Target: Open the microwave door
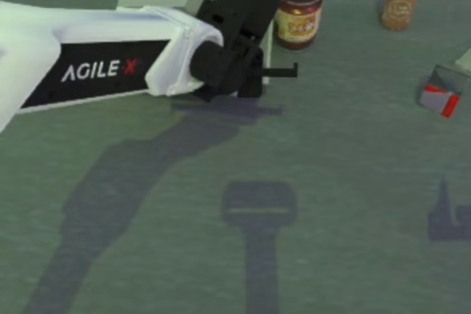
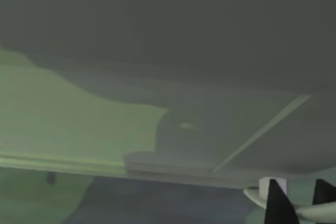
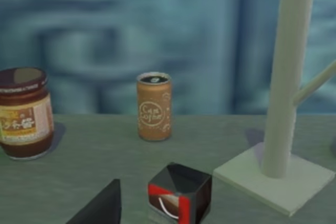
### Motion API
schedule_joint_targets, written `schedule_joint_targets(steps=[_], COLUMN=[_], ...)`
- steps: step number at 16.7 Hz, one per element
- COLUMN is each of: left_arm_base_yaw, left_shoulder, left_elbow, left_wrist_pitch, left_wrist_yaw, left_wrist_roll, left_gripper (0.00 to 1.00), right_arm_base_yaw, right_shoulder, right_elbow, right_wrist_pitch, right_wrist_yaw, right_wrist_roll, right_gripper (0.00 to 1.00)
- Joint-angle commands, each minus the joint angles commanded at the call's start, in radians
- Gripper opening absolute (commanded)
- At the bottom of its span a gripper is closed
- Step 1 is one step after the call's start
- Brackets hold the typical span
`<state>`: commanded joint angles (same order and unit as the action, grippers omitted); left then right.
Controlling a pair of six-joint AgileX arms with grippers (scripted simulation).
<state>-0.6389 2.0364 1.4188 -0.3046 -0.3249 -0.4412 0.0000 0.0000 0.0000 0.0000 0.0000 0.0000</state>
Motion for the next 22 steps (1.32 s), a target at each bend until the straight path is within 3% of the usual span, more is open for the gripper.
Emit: schedule_joint_targets(steps=[16, 22], left_arm_base_yaw=[0.000, 0.003], left_shoulder=[0.000, -0.030], left_elbow=[0.000, -0.034], left_wrist_pitch=[0.000, 0.029], left_wrist_yaw=[0.000, 0.026], left_wrist_roll=[0.000, 0.032], left_gripper=[0.00, 0.00], right_arm_base_yaw=[0.000, 0.000], right_shoulder=[0.000, 0.000], right_elbow=[0.000, 0.000], right_wrist_pitch=[0.000, 0.000], right_wrist_yaw=[0.000, 0.000], right_wrist_roll=[0.000, 0.000], right_gripper=[1.00, 1.00])
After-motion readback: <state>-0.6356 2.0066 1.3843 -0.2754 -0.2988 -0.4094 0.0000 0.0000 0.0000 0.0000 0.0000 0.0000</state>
